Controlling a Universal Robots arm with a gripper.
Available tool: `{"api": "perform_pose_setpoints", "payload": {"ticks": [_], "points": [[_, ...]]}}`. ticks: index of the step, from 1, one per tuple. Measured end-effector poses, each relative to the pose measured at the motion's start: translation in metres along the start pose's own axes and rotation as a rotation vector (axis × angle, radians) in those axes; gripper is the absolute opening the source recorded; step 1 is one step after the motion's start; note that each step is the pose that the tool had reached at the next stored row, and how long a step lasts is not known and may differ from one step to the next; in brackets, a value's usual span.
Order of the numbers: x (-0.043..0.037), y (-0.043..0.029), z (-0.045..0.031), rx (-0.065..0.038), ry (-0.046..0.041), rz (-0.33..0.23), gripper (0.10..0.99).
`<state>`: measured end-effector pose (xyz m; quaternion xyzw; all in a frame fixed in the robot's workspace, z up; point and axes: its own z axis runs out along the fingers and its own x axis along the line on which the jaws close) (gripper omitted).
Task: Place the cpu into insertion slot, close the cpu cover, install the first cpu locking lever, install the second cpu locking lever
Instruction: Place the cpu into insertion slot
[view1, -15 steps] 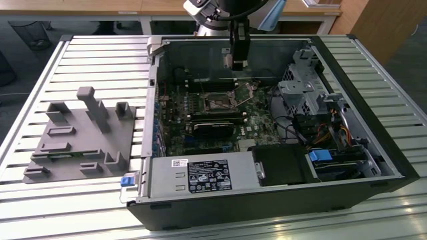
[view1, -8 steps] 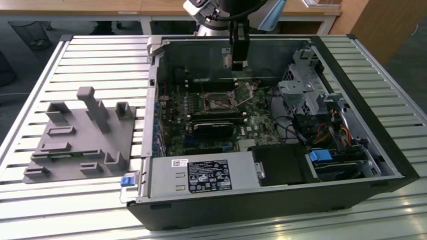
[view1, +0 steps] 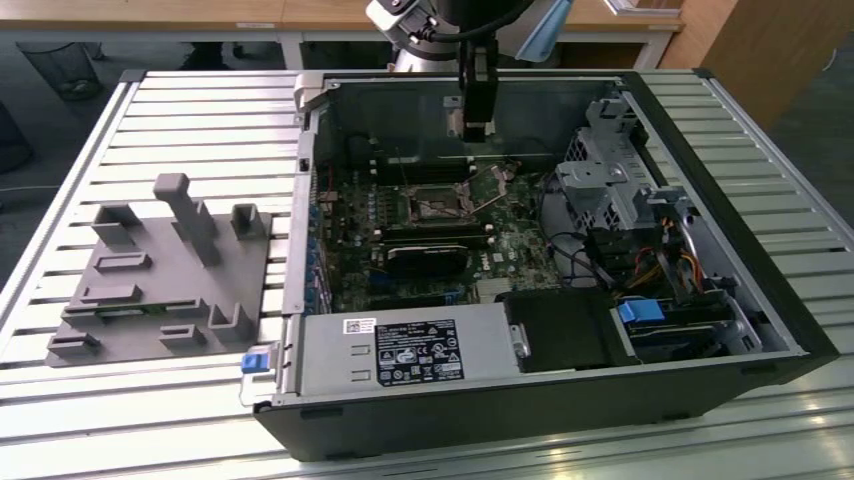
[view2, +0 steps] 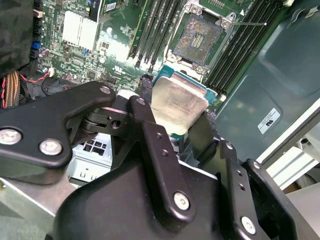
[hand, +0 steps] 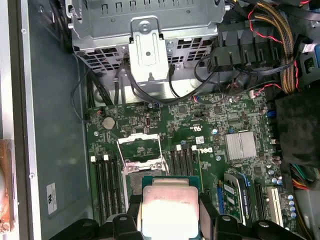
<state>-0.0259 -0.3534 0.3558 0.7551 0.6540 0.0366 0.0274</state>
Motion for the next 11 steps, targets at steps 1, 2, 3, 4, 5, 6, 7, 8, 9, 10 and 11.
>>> {"api": "perform_pose_setpoints", "payload": {"ticks": [1,2,3,4,5,6,7,8,9,10,11], "points": [[0.0000,0.0000,0.0001,0.000,-0.0002,0.002,0.541],[0.0000,0.0000,0.0001,0.000,-0.0004,0.004,0.541],[0.0000,0.0000,0.0002,0.000,-0.0006,0.006,0.541],[0.0000,0.0000,0.0003,0.000,-0.0007,0.008,0.541],[0.0000,0.0000,0.0004,0.000,-0.0009,0.010,0.541],[0.0000,-0.0001,0.0004,0.000,-0.0011,0.012,0.541],[0.0000,-0.0001,0.0005,0.000,-0.0013,0.014,0.541],[0.0000,-0.0001,0.0006,0.000,-0.0014,0.017,0.541],[0.0000,-0.0001,0.0006,0.000,-0.0017,0.019,0.541],[0.0000,-0.0001,0.0007,0.000,-0.0018,0.021,0.541],[0.0000,-0.0001,0.0008,0.000,-0.0021,0.023,0.541]]}}
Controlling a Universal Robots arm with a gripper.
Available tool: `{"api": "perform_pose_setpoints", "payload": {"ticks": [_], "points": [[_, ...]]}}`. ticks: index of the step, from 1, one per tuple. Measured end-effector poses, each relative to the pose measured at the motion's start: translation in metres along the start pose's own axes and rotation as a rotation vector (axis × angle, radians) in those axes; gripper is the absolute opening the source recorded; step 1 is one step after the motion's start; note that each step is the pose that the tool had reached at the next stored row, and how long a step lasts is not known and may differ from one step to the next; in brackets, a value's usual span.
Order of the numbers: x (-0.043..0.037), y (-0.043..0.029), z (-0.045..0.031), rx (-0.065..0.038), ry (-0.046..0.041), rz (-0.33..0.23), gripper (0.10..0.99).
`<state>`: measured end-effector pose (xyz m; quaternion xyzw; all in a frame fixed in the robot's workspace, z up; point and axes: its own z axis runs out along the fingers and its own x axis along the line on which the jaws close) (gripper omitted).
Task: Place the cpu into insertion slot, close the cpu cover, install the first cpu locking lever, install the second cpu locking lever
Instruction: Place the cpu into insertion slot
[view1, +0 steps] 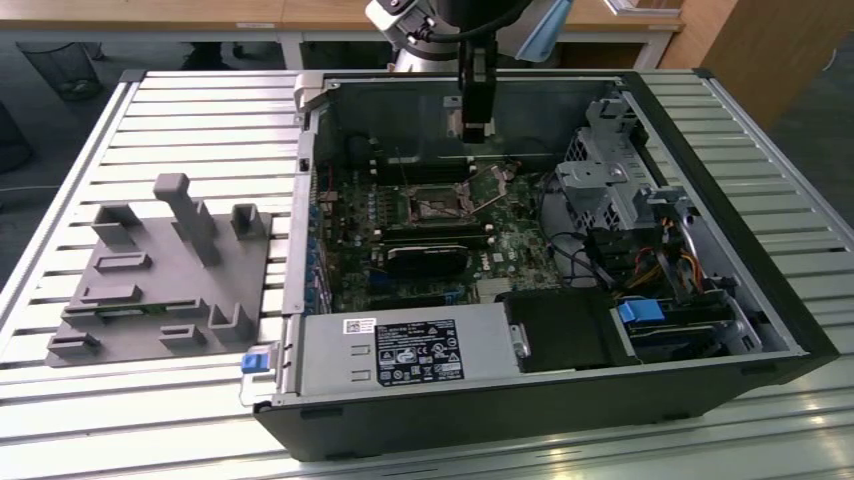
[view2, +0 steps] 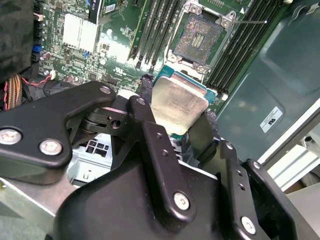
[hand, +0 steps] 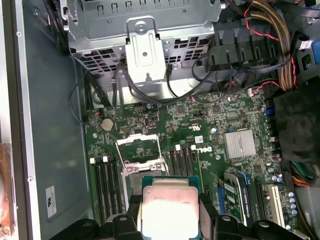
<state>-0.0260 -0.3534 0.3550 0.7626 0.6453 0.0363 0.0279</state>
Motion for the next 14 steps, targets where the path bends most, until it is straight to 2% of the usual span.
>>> {"api": "perform_pose_setpoints", "payload": {"ticks": [14], "points": [[0.0000,-0.0001,0.0010,-0.001,-0.0025,0.028,0.541]]}}
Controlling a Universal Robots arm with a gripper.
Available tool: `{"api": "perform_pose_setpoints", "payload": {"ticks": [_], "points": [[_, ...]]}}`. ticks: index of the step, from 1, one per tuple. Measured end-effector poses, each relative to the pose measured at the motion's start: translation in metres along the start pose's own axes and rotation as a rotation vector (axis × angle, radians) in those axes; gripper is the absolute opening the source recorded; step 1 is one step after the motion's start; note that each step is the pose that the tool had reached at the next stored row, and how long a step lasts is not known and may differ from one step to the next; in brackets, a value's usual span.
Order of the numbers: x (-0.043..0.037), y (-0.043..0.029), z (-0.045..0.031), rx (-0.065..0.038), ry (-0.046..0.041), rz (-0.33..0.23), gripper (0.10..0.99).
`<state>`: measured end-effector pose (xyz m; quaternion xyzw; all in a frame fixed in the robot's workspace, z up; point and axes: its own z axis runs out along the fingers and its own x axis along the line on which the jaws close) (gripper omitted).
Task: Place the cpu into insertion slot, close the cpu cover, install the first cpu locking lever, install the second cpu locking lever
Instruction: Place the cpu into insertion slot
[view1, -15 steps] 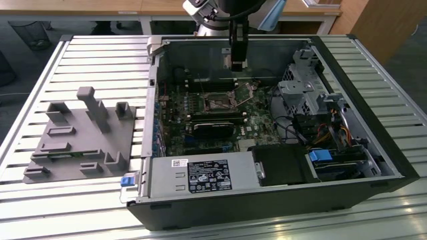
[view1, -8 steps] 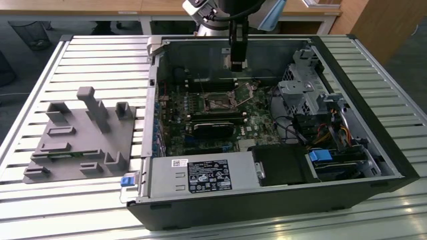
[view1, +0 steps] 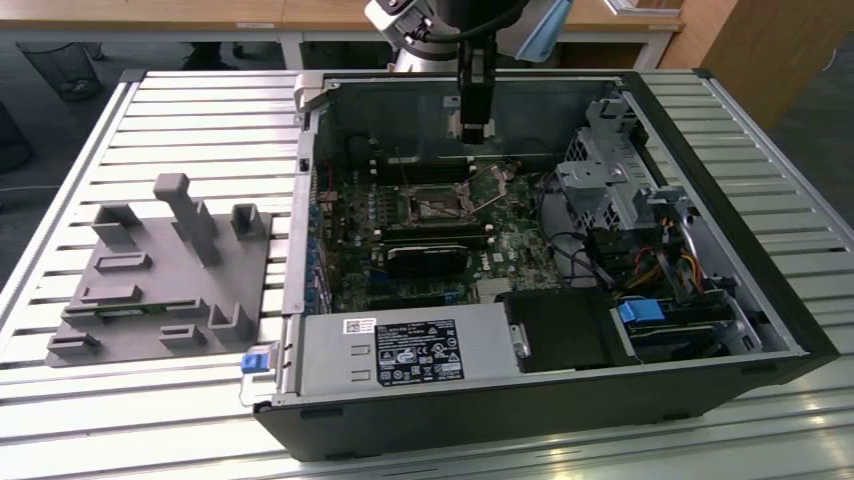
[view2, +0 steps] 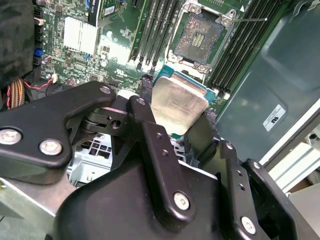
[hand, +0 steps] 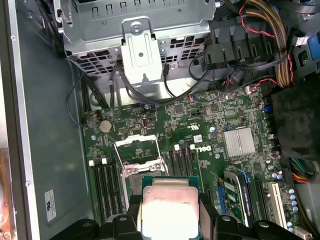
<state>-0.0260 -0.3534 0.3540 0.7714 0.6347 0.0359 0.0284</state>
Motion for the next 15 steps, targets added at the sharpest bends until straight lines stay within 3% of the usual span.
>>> {"api": "perform_pose_setpoints", "payload": {"ticks": [15], "points": [[0.0000,-0.0001,0.0009,-0.001,-0.0027,0.030,0.541]]}}
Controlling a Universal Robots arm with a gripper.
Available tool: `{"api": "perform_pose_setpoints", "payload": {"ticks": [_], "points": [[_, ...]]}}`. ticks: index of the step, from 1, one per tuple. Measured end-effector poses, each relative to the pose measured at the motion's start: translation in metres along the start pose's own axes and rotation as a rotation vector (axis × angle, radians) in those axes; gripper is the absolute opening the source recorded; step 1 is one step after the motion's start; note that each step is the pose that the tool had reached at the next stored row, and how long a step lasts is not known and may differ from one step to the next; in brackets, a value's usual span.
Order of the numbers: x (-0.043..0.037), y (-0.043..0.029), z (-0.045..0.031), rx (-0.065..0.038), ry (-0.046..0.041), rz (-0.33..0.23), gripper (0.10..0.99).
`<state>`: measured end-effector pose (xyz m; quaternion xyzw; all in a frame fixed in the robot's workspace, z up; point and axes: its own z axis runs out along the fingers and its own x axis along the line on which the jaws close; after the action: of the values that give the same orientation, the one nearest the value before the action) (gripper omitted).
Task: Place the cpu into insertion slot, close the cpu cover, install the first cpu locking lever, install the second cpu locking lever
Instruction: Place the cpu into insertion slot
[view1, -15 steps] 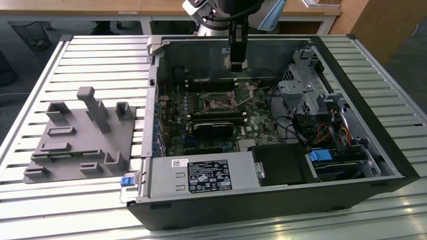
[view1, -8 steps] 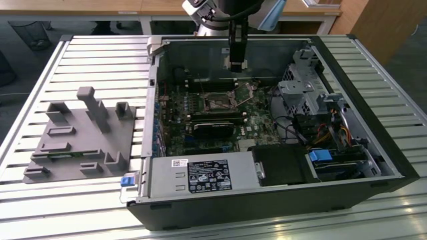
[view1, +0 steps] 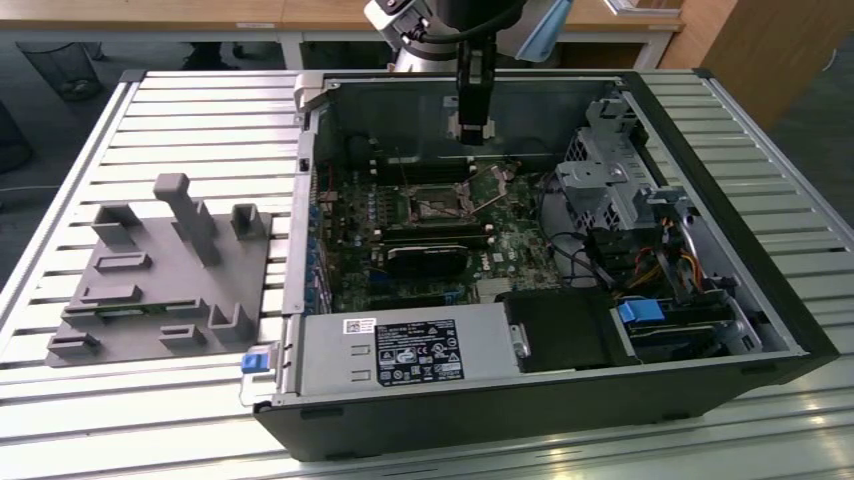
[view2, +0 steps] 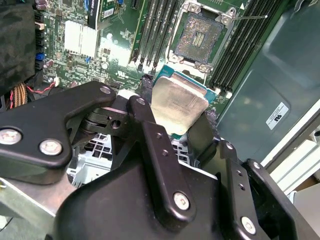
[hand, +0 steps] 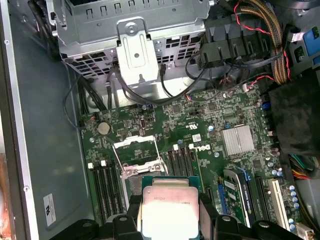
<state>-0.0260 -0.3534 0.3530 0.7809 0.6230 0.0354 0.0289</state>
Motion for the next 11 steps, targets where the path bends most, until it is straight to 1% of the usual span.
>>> {"api": "perform_pose_setpoints", "payload": {"ticks": [11], "points": [[0.0000,-0.0001,0.0010,0.000,-0.0016,0.019,0.541]]}}
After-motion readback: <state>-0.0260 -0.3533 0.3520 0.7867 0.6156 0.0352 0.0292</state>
